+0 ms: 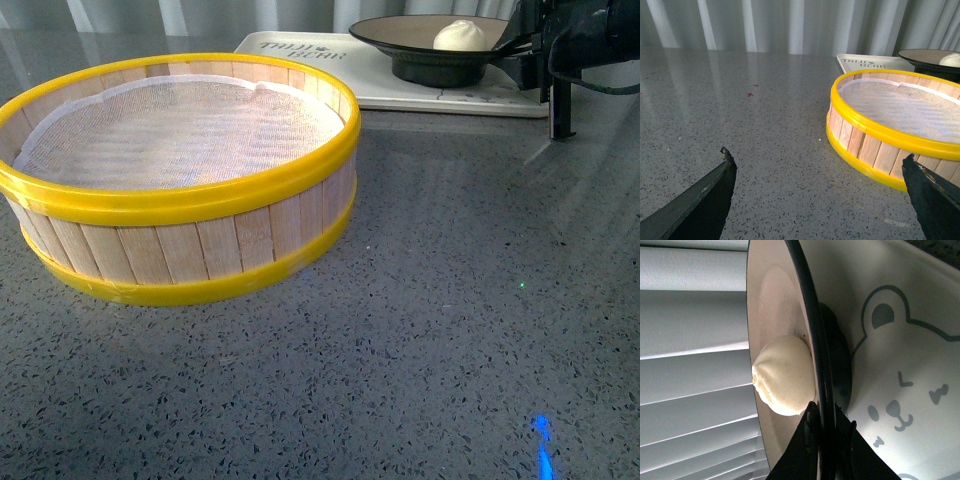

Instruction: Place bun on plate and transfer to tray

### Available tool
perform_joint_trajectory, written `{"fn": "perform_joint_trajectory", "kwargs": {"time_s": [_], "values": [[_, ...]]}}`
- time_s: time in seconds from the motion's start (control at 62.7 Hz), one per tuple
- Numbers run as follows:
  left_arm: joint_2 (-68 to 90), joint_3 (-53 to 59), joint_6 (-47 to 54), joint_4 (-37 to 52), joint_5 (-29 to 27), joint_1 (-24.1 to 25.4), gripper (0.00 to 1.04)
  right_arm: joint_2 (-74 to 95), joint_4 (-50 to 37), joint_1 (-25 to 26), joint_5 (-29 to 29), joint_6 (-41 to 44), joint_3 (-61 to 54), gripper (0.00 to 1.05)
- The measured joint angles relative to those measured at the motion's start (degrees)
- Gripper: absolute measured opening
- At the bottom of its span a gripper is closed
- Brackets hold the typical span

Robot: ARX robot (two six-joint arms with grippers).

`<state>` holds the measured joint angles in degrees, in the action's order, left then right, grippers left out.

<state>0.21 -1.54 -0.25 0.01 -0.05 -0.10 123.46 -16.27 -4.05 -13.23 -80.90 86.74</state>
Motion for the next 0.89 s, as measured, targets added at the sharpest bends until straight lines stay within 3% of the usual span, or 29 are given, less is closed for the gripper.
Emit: {"fn": "perform_joint_trajectory", "kwargs": {"time_s": [0.128,0.399,0.686,0.893], "values": [[0.0,0.0,0.0,0.0,0.0,0.0,0.98,0.0,0.0,0.0,-0.2,0.0,0.0,0.04],[0.0,0.0,0.0,0.0,0.0,0.0,0.98,0.4,-0.8,0.0,-0.3,-0.8,0.7,0.44],[0.0,0.0,0.0,0.0,0.0,0.0,0.98,-4.8,0.0,-0.3,1.7,-1.3,-1.9,0.97],[0.0,0.0,0.0,0.0,0.0,0.0,0.98,-10.5,5.6,0.0,5.2,-0.4,-4.6,0.96]]}}
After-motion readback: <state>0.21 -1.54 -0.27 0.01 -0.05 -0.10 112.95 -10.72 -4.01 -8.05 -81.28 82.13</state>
